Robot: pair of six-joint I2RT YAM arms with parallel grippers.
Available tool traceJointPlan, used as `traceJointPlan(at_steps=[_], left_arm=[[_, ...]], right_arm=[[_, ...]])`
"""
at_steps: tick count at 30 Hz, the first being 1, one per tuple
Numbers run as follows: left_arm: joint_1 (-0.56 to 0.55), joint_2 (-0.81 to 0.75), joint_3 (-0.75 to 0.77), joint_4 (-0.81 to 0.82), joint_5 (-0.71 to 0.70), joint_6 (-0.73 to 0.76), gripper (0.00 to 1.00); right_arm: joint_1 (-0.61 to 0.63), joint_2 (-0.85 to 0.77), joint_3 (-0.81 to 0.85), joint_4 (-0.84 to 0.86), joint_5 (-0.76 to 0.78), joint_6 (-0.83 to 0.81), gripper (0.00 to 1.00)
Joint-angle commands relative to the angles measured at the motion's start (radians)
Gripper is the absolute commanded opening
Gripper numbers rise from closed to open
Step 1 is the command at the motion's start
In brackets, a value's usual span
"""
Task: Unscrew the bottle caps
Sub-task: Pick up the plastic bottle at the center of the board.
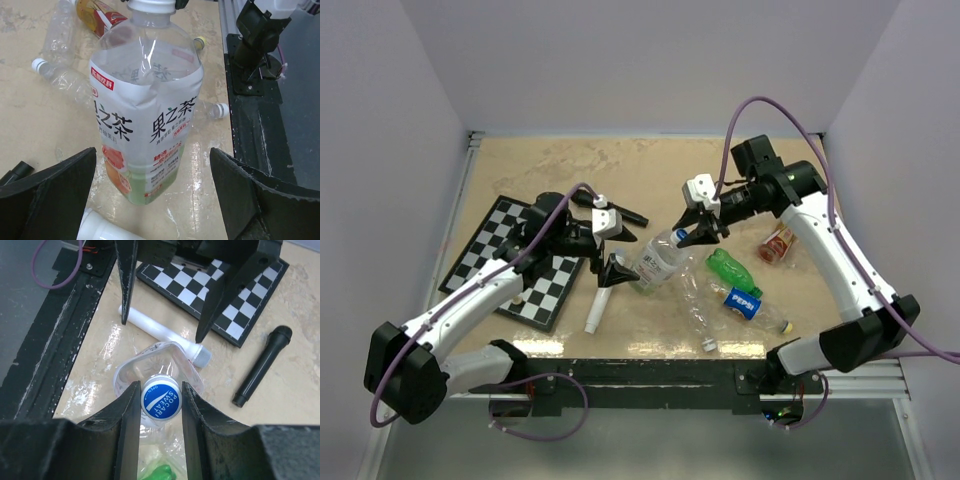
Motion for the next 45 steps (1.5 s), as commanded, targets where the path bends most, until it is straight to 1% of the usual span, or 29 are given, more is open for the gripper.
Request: traceJointPlan(at_steps=[1,4,9,16,26,33,40,45], left_arm=[[0.007,-0.031,-0.023,0.043,0.089,0.157,1.0],[0.007,-0.044,-0.035,0.039,0.099,0.191,1.0],[0.007,-0.08,-0.072,0.052,0.116,0.2,1.0],[0.004,-0.186,-0.179,0.152,0.121,0.192,1.0],[-0.001,-0.243,-0.21,0.098,0.075,0.277,1.0],[-0.009,-0.268,-0.244,0.115,0.099,0.272,1.0],[-0.012,-0.309,-0.271,0.12,0.081,0.288,1.0],[-0.013,-0.303,-0.276,0.121,0.104,0.297,1.0]], right_arm=[[0.072,-0.054,0.01,-0.015,-0.006,-0.103,0.0],[0.123,-0.06,0.027,-0.015,-0.006,-0.105,0.0],[0.19,-0.071,0.022,-0.015,0.005,-0.092,0.0],[0.207,-0.08,0.01,-0.015,0.019,-0.102,0.0],[0.282,-0.078,-0.001,-0.015,0.066,-0.128,0.0],[0.301,-0.085,-0.013,-0.015,0.074,-0.164,0.0],[0.325,-0.086,-0.019,-0.017,0.068,-0.174,0.0],[0.336,-0.095,-0.039,-0.017,0.048,-0.187,0.0]])
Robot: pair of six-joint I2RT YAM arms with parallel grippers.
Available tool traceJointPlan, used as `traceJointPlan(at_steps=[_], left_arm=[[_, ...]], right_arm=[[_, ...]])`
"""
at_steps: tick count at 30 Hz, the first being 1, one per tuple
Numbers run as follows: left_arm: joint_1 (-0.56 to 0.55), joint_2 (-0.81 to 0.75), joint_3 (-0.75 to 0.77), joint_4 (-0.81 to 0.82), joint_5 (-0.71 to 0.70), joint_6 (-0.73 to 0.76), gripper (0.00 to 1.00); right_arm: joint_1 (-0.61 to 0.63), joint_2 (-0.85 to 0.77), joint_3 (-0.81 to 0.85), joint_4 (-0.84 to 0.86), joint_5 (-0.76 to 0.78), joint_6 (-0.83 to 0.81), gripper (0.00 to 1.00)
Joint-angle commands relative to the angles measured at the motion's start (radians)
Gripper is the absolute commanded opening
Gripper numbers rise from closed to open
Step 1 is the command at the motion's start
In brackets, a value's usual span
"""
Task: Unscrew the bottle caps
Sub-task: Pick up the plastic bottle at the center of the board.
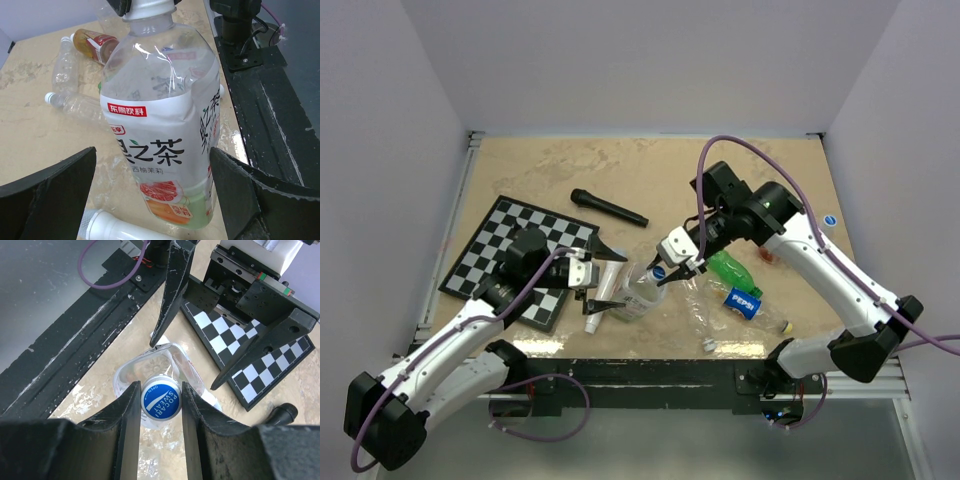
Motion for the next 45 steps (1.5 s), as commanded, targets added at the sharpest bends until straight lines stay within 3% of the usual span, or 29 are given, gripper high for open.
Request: traceJointPlan(at_steps=[1,26,32,37,40,43,45], left_arm=[[-0.003,0.005,-0.006,0.053,0.044,0.044,1.0],[-0.047,0.262,0.007,0.267,0.337,-0.213,0.98],[-0.052,0.256,0.011,0.272,0.339,-0.223,0.89],[-0.052,0.256,0.024,0.258,0.354,-0.224,0.65],[-0.05,0.259,0.033,0.235,0.354,-0.214,0.39],[-0.05,0.255,0.061,0.15,0.324,-0.159,0.06],[-0.05,0.243,0.084,0.091,0.252,-0.125,0.0]], right_arm=[[0.014,-0.044,-0.014,-0.011,-0.031,-0.033,0.0],[0.057,-0.002,0.09,-0.011,-0.057,-0.034,0.0],[0.057,0.005,0.107,-0.011,-0.046,-0.033,0.0],[0.054,-0.001,0.107,-0.009,-0.045,-0.015,0.0],[0.044,-0.012,0.101,-0.009,-0.046,-0.002,0.0],[0.023,-0.022,0.084,0.029,-0.033,0.071,0.02],[0.008,-0.042,0.058,0.121,-0.001,0.204,0.07]])
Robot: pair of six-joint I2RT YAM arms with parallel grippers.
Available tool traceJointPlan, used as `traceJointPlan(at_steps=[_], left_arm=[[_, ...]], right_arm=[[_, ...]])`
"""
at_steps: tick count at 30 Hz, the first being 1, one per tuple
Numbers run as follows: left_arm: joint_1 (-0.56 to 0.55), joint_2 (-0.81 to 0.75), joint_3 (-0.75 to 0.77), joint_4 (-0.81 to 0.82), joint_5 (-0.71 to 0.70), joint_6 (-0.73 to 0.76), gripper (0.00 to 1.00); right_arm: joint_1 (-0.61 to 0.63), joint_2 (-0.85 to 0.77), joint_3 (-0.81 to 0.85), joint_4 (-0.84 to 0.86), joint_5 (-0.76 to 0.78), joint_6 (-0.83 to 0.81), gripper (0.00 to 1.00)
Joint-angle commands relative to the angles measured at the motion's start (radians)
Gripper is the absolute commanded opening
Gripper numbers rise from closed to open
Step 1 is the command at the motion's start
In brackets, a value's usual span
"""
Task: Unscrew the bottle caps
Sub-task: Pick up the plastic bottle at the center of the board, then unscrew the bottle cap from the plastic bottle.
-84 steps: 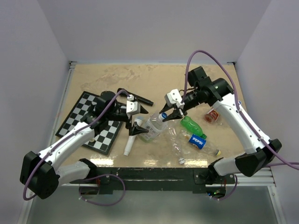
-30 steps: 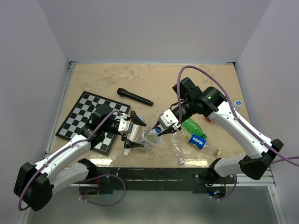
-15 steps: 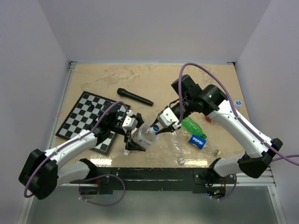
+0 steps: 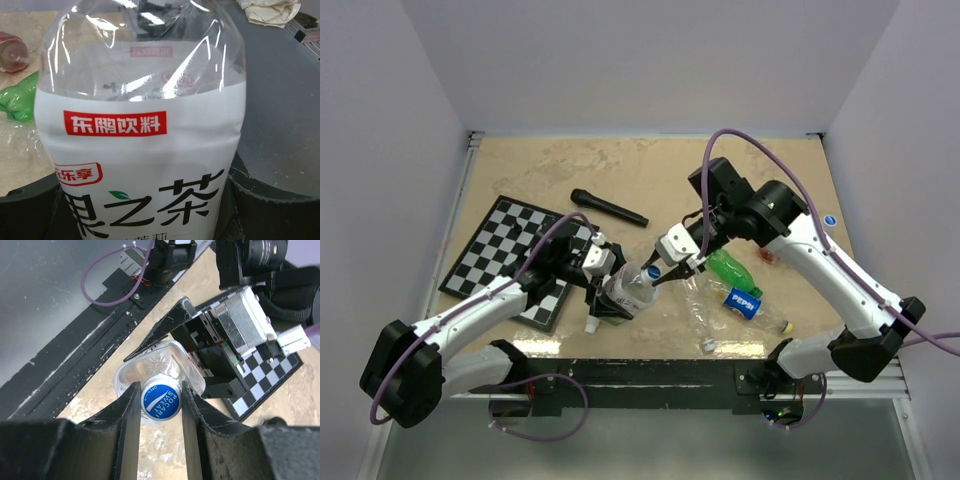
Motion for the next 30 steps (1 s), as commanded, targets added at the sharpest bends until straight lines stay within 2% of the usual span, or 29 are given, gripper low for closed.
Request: traceJointPlan(at_steps=[1,3,5,7,9,14,20,30], left_arm=[[-0.005,-0.036,0.073,-0.082,-0.069,0.096,0.0],[-0.006,-0.065,0.073,-0.092,-0.161,0.093,0.0],[-0.006,-0.085,0.07,-0.105,-0.25,0.094,0.0],[-0.005,-0.103,0.071,-0.115,-0.347,0.091,0.0],[-0.006,-0.115,0.085,-0.138,-0.439,0.091,0.0],[-0.005,-0.142,0.117,-0.205,-0.611,0.088,0.0],[-0.011,-0.142,0.149,-0.231,-0.717,0.101,0.0],[-0.08,-0.036,0.295,-0.325,-0.882,0.113,0.0]], right_arm=[[-0.042,-0.06,-0.025,0.163,0.052,0.234,0.18],[-0.071,-0.086,-0.064,0.247,0.094,0.343,0.46],[-0.112,-0.112,-0.096,0.294,0.097,0.4,0.68],[-0.152,-0.135,-0.118,0.331,0.086,0.455,0.8],[-0.192,-0.151,-0.124,0.351,0.074,0.501,0.86],[-0.286,-0.189,-0.148,0.403,0.092,0.618,0.9],[-0.364,-0.217,-0.22,0.558,0.164,0.857,0.92],[-0.378,-0.188,-0.199,0.596,0.195,1.05,0.93]])
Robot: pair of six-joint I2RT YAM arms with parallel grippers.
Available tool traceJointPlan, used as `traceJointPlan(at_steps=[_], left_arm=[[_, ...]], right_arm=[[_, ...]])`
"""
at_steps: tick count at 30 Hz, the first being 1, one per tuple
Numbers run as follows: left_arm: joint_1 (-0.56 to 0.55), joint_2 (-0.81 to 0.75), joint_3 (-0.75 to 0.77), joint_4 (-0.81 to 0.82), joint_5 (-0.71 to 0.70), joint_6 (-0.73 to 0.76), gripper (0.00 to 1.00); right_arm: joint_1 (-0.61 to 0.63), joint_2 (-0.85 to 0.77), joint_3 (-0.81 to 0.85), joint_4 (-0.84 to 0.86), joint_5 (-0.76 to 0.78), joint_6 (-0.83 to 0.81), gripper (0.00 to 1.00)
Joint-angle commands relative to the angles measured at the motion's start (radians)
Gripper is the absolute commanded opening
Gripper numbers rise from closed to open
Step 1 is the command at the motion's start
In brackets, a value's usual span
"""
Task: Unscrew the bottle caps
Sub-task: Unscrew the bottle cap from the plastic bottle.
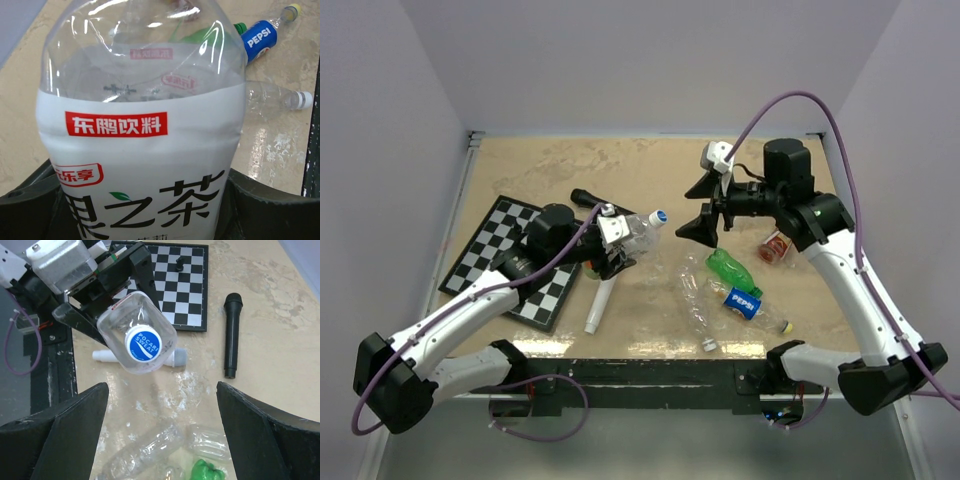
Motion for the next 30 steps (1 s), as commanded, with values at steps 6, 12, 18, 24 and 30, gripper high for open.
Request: traceJointPlan(at_steps=[6,12,18,24,30], left_arm=[[-0.04,0.04,0.039,0.02,-0.109,-0.009,0.0],[-0.038,0.024,-0.001,0.049,-0.1,-0.013,0.0],[-0.04,0.025,-0.005,0.042,-0.089,-0.022,0.0],[-0.04,0.031,-0.007,0.039,-0.12,-0.024,0.0],[-0.038,0.041,-0.002,0.035,-0.152,-0.028,0.0]], right_arm=[[-0.004,0.008,0.042,0.049,0.055,0.195,0.95],[-0.004,0.063,0.021,0.083,-0.016,0.229,0.95],[0.005,0.184,0.113,0.022,-0.051,0.216,0.92],[0.061,0.232,0.149,-0.006,-0.022,0.209,0.84],[0.062,0.209,0.125,-0.012,-0.039,0.199,0.79]])
